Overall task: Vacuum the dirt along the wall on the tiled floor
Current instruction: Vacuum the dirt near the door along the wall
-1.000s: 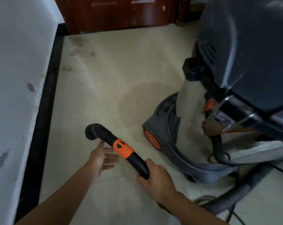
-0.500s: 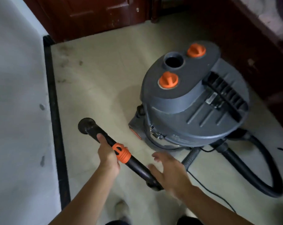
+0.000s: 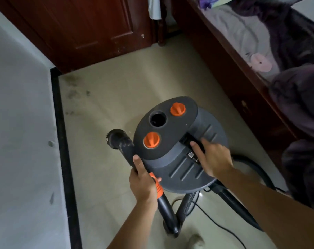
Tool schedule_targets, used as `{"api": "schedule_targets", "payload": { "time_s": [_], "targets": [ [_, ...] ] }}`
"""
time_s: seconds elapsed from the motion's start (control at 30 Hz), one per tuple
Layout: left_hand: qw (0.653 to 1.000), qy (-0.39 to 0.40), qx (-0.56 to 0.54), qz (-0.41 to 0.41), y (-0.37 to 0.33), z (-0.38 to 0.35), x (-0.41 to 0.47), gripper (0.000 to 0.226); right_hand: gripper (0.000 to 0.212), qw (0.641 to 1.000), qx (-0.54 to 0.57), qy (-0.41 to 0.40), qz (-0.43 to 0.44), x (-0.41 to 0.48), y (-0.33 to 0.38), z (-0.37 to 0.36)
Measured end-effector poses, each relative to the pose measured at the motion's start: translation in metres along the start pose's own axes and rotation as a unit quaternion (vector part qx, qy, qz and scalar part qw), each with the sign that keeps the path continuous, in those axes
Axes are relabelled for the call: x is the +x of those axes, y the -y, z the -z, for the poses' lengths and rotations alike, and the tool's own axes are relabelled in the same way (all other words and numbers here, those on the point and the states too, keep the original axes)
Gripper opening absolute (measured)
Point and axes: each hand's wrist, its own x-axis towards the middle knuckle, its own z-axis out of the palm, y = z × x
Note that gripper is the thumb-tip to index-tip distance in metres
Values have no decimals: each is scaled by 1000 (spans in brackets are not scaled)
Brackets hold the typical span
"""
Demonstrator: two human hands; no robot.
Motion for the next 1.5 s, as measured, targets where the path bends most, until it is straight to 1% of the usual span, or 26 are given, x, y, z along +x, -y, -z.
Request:
{"api": "schedule_targets", "payload": {
  "time_s": [0.07,0.13,0.2,0.33,0.43,0.5,0.63,0.7,0.8,0.83,0.93,1.03,1.1,1.23,1.3,1.5],
  "targets": [
    [1000,-25,-5,8,-10,-8,4,62,71,998,30,-52,13,8,-2,-7],
    [998,-57,6,18,-18,-12,11,67,70,997,39,-62,27,19,2,-11],
    [998,-63,12,26,-33,-17,22,71,73,996,39,-66,40,38,11,-9],
    [998,-52,16,30,-68,-27,61,69,73,995,29,-80,58,96,36,4],
    [998,-40,13,43,-100,-38,96,72,66,997,27,-57,50,146,53,11],
    [998,-28,11,48,-122,-50,120,76,62,997,24,-56,47,183,62,15],
    [998,17,-7,66,-171,-82,166,71,73,997,17,-71,34,259,72,25],
    [998,20,-3,66,-192,-98,189,72,74,997,15,-74,27,294,75,31],
    [996,12,-8,84,-227,-125,228,79,75,996,3,-88,27,347,82,39],
    [995,13,-16,95,-238,-133,241,79,76,995,-5,-92,25,365,83,42],
    [988,25,-42,147,-270,-154,270,67,75,996,-15,-88,23,412,85,54],
    [984,26,-39,172,-290,-178,293,63,79,994,-18,-94,45,460,86,61],
    [985,21,-41,167,-303,-198,307,56,83,994,-26,-95,52,493,87,69],
    [986,18,-51,159,-327,-236,333,48,83,995,-32,-73,58,555,85,86],
    [988,1,-50,146,-342,-255,348,45,86,994,-39,-74,66,586,85,92],
    [988,-21,-65,142,-397,-308,391,44,81,995,-38,-63,72,673,92,110]
  ]
}}
